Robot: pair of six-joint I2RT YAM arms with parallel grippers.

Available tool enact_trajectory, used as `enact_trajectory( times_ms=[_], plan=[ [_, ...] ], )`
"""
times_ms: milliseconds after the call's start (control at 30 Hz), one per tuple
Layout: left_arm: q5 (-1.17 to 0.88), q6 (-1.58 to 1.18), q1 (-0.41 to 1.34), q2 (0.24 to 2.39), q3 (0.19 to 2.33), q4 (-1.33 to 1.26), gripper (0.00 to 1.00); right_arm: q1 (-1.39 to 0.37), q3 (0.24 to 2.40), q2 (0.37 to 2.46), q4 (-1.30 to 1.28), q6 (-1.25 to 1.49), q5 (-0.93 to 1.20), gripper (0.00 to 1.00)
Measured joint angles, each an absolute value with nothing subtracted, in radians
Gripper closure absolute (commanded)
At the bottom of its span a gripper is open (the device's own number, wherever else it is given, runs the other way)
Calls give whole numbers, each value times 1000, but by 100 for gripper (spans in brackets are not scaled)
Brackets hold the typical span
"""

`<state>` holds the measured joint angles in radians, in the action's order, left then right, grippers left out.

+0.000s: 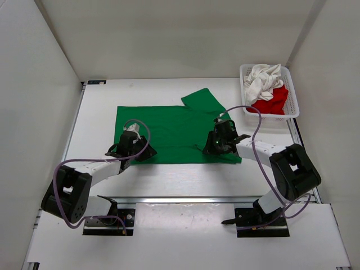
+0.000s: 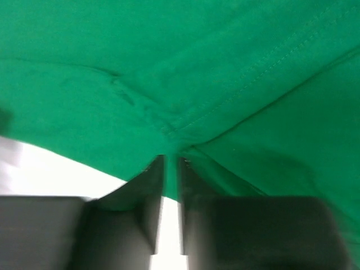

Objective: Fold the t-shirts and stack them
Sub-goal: Fold the flattened tshirt in 1/3 of the way

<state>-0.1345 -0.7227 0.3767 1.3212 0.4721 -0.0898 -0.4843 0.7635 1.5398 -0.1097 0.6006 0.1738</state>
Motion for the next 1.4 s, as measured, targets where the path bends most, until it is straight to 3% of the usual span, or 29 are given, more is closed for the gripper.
enact_trajectory(
  times_ms=[100,433,533,633,900,1000,1133,1267,1400],
  plan=[
    [-139,-722,377,1321,458,-91,61,-484,764,1557,-111,596,173,71],
    [-147,-723,332,1319,424,-129,61,-483,829,1638,-111,586,170,74],
    [-151,-726,314,1318,407,-136,60,-483,857,1655,-125,579,160,94],
    [-153,-728,309,1318,402,-137,61,-485,887,1667,-148,572,142,100],
    [-171,-740,316,1317,402,-157,61,-498,1148,1801,-252,529,81,100],
    [-173,-743,318,1317,402,-158,61,-501,1344,1924,-319,501,60,86],
    [-173,-746,326,1308,402,-158,61,-521,1517,2034,-377,454,7,81],
    [-170,-745,337,1298,404,-157,61,-565,1459,1995,-388,434,-35,80],
    [-159,-737,371,1299,419,-133,62,-600,1283,1849,-363,440,-44,92]
  ],
)
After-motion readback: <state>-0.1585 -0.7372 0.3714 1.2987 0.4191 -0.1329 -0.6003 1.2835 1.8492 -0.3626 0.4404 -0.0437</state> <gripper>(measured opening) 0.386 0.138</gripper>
